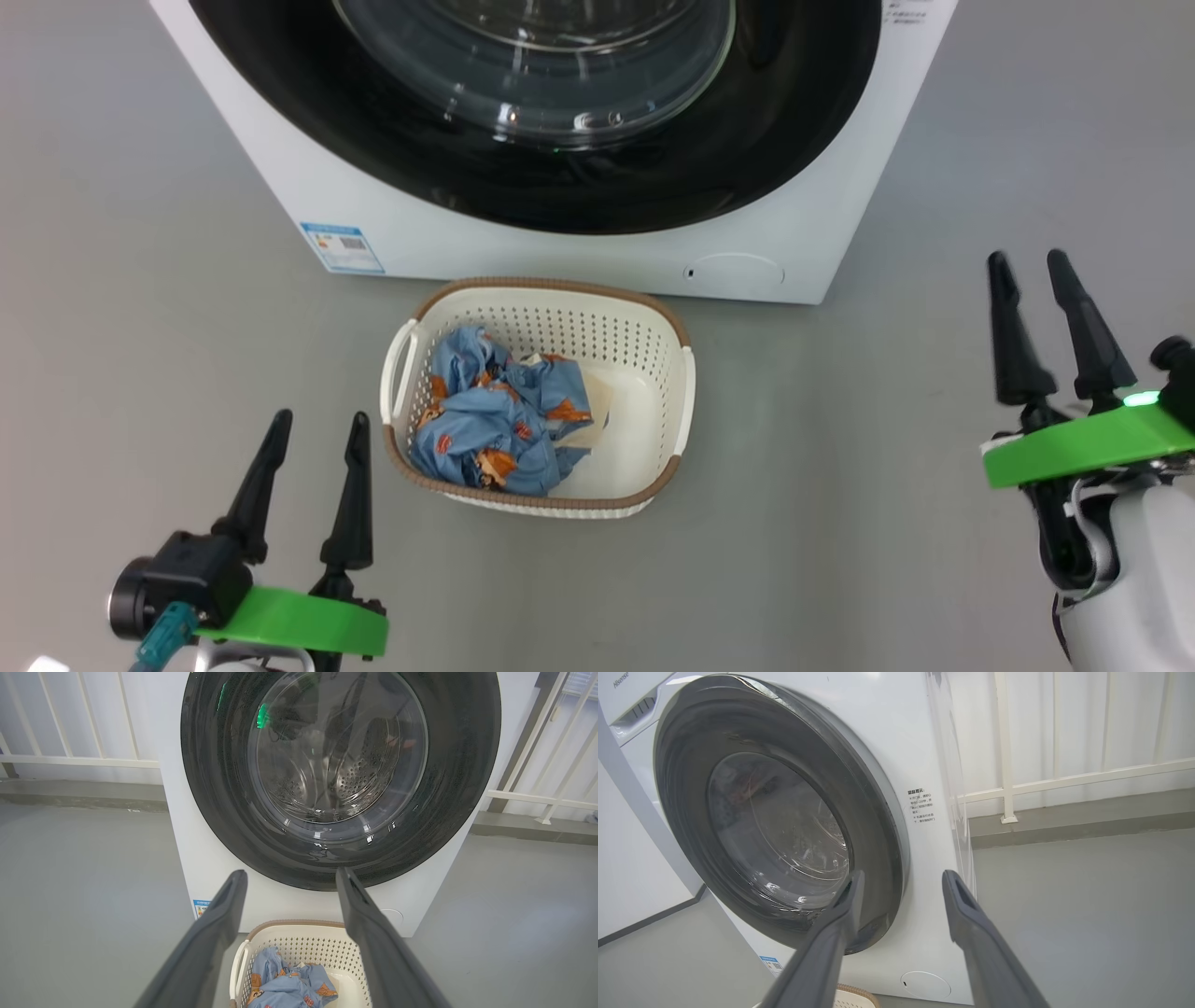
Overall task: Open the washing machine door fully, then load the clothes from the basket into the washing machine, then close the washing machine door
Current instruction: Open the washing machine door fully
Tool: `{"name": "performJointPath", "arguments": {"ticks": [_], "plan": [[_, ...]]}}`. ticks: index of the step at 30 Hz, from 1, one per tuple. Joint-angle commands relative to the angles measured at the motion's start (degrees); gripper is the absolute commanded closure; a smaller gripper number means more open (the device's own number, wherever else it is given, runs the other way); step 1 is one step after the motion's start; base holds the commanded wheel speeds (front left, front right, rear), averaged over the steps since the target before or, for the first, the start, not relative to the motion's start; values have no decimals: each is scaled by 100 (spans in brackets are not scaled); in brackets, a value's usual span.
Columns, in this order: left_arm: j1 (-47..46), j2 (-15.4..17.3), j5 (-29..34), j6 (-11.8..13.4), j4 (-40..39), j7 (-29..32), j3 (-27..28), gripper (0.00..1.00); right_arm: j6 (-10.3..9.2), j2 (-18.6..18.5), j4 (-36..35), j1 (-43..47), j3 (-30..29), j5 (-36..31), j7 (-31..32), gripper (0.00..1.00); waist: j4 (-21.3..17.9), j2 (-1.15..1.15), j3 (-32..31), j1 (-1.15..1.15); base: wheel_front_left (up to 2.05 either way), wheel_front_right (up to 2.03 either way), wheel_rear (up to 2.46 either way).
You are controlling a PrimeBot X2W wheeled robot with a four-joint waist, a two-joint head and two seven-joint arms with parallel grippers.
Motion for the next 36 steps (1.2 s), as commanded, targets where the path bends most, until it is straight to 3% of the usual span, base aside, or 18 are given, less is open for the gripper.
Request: {"name": "performJointPath", "arguments": {"ticks": [1, 2, 3, 4, 10, 17, 26, 36], "plan": [[-211, 93, -39, 18, -174, -54, 153, 0, -6, -39, -119, -167, 83, 130, -69, 59, 74, 0, 127, 0, 0, 0, 0], [-227, 93, -50, 17, -190, -54, 139, 0, -6, -66, -101, -211, 64, 205, -69, 70, 87, 0, 166, 0, 0, 0, 0], [-245, 93, -54, 17, -207, -54, 126, 0, -6, -87, -79, -258, 46, 296, -69, 89, 100, 0, 210, 0, 0, 0, 0], [-288, 93, -54, 16, -246, -54, 103, 0, -6, -153, -27, -366, 31, 476, -69, 100, 126, 0, 302, 0, 0, 0, 0], [-399, 93, -55, 13, -339, -54, 42, 0, -6, -363, 181, -788, 144, 1257, -69, 100, 167, 0, 584, 0, 0, 0, 0], [-577, 93, -43, 7, -425, -54, -73, 0, -6, -860, 596, -1461, 447, 2409, 20, 100, 228, 0, 911, 0, 0, 0, 0], [-711, 93, -141, 24, -577, -54, -140, 0, -6, -1354, 608, -2306, 753, 4008, 735, 100, 313, 0, 1216, 0, 0, 0, 0], [-819, 93, -226, 20, -614, -54, -177, 0, -6, -1686, 990, -3128, 904, 5175, 1738, 100, 436, 0, 1496, 0, 0, 0, 0]]}}
